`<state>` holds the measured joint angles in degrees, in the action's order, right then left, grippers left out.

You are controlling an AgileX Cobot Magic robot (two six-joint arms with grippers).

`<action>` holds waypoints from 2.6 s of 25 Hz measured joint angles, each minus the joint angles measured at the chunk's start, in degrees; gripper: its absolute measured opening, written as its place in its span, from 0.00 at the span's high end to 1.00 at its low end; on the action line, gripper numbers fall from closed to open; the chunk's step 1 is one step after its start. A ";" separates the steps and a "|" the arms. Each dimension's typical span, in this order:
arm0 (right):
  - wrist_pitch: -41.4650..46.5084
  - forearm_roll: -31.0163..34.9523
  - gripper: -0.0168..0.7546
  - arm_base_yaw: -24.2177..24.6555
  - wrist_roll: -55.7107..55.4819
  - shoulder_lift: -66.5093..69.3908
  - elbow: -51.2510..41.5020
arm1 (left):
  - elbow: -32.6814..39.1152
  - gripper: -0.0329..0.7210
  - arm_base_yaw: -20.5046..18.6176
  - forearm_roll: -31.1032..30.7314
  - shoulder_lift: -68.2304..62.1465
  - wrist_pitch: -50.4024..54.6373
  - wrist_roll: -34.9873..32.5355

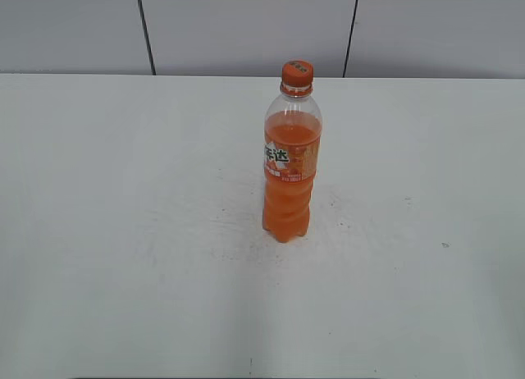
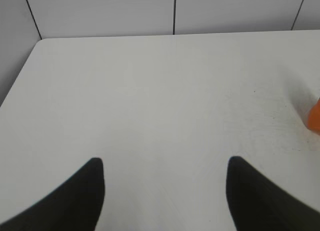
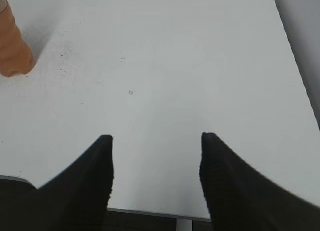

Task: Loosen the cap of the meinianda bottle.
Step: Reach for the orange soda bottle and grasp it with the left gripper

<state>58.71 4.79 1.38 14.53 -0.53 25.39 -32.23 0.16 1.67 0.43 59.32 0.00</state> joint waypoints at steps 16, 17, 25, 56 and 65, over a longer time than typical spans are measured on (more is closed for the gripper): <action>0.00 0.00 0.43 0.00 0.00 0.00 0.00 | 0.00 0.34 0.00 0.00 0.00 0.00 0.00; 0.00 0.00 0.43 0.00 0.00 0.00 0.00 | 0.00 0.34 0.00 0.00 0.00 0.00 0.00; 0.00 0.00 0.43 0.00 0.00 0.00 0.00 | 0.00 0.34 0.00 -0.05 0.00 -0.05 0.00; 0.00 -0.02 0.43 0.00 0.00 0.00 0.00 | 9.43 0.34 11.25 -36.58 -70.82 -101.68 20.98; 0.00 -0.02 0.43 0.00 0.00 0.00 0.00 | 8.01 0.34 2.05 -58.55 -90.90 -120.55 22.58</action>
<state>58.71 4.78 1.38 14.53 -0.53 25.39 -24.22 2.20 -56.87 -90.47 -61.22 22.58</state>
